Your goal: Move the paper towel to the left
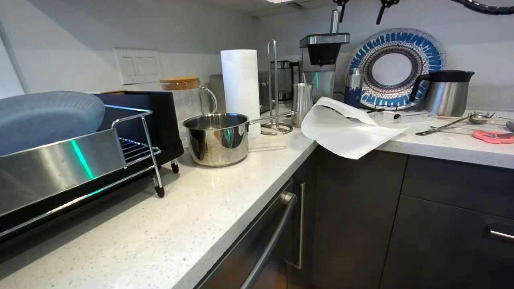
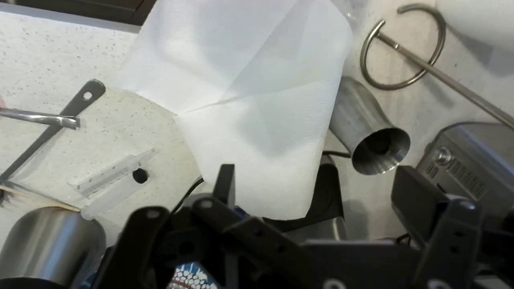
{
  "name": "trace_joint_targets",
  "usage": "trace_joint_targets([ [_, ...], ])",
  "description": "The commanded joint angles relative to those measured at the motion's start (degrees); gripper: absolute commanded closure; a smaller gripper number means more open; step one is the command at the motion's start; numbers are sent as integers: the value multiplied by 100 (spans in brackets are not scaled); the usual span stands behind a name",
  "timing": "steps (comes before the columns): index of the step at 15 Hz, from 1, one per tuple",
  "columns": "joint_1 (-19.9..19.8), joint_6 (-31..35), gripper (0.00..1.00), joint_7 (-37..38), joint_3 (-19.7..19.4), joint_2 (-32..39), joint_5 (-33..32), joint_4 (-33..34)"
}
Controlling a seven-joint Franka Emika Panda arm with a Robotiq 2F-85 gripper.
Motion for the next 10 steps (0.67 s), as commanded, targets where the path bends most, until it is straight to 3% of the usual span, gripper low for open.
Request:
trace_joint_targets([
  [1,-310,-406,0,-1569,-119,-543,986,-355],
  [4,-520,-929,0,-2830,-297,-840,1420,-440],
  [10,-762,-1934,0,-4788,-575,-1380,1202,-754],
])
